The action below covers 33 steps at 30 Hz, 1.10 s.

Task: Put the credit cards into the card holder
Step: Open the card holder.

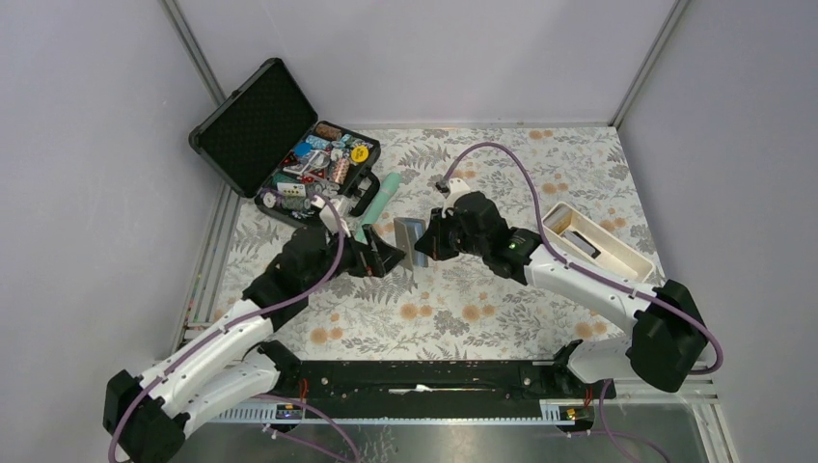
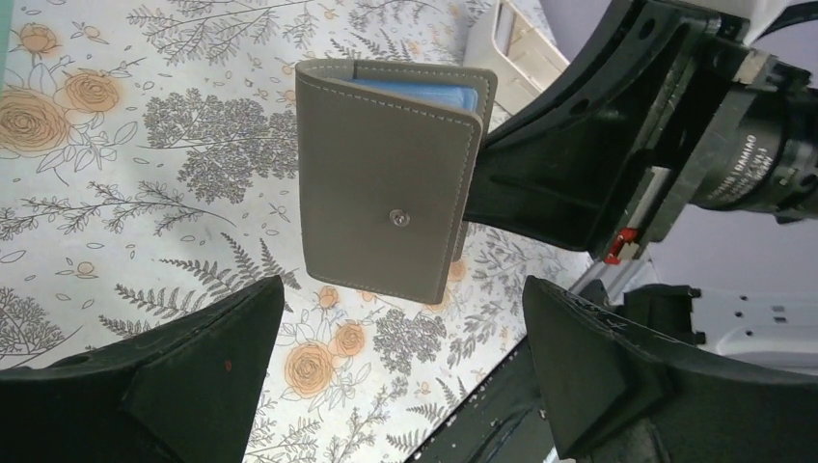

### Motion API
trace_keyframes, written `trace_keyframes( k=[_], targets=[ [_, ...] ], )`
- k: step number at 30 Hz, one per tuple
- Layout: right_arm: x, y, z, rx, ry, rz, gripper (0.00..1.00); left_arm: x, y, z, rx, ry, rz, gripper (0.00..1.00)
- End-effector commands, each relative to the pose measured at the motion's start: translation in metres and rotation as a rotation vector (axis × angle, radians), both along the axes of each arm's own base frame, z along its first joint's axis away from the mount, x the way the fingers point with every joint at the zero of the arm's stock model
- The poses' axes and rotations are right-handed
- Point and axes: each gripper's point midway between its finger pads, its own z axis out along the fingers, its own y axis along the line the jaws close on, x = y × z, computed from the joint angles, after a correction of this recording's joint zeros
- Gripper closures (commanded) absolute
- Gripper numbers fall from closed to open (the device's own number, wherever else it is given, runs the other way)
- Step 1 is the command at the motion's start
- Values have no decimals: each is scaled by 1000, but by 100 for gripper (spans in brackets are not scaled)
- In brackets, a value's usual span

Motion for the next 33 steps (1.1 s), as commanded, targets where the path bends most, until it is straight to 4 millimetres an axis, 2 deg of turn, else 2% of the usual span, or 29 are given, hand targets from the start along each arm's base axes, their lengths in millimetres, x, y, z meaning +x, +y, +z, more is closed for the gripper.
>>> trace_keyframes(
  k=[1, 11, 15, 17, 18, 19, 26, 29, 33],
  targets=[
    [11, 4, 18, 6, -36, -58, 100, 23, -10, 25, -15, -88, 103, 1],
    [10, 11, 19, 8, -34, -45, 100, 33, -37, 3, 46, -47, 160, 1],
    [7, 9, 20, 2, -33, -38, 100, 39, -35, -10, 93, -35, 186, 2],
    [6, 9, 20, 2, -34, -27, 100, 39, -33, -12, 112, -40, 186, 13],
    [4, 10, 21, 5, -33, -20, 100, 40, -33, -13, 119, -40, 187, 21],
    [4, 10, 21, 6, -32, -15, 100, 40, -32, -14, 123, -40, 189, 34],
    [0, 12, 17, 6, -18, 9, 91, 39, -28, -22, 144, -29, 199, 86],
    [-4, 13, 20, 21, -15, 27, 84, 38, -27, -28, 147, -17, 202, 100],
    [-10, 16, 26, 65, -8, 59, 76, 37, -26, -30, 144, -12, 205, 100]
  ],
)
